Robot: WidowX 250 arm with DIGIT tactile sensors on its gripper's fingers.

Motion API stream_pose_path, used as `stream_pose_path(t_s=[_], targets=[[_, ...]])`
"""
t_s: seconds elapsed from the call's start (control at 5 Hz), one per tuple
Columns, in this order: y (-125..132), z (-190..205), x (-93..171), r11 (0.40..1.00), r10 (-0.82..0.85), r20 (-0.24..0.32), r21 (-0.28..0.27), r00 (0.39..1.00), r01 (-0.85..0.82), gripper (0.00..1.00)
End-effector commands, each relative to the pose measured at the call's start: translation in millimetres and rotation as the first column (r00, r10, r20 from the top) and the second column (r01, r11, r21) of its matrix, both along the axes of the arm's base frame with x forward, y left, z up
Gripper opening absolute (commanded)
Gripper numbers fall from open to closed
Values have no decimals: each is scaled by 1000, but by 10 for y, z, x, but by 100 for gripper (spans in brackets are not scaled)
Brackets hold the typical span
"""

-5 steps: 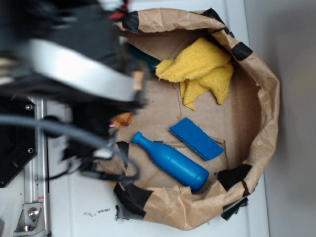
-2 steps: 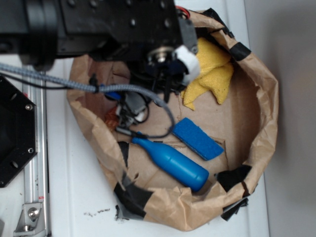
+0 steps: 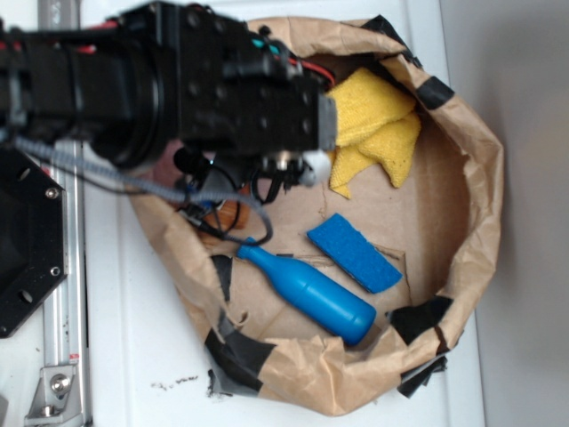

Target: Grab the plastic pickle.

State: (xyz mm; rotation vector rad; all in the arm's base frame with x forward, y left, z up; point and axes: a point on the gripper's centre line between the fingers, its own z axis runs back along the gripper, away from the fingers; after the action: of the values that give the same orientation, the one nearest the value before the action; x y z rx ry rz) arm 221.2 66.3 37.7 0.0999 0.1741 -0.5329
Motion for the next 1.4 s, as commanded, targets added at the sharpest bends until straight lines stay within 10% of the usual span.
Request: stream_pose_path(t_s=[0.0,0.2,0.6,1.2], targets=[[210,-170,-73,992,111,-53,-48,992,-114,100],[227,-174,-100,980,191,-26,56,981,-189,0],[216,-157,-108,972,224,-7,74,975,-223,0],[-191,907,137,862,506,327,-216,798,-458,0]])
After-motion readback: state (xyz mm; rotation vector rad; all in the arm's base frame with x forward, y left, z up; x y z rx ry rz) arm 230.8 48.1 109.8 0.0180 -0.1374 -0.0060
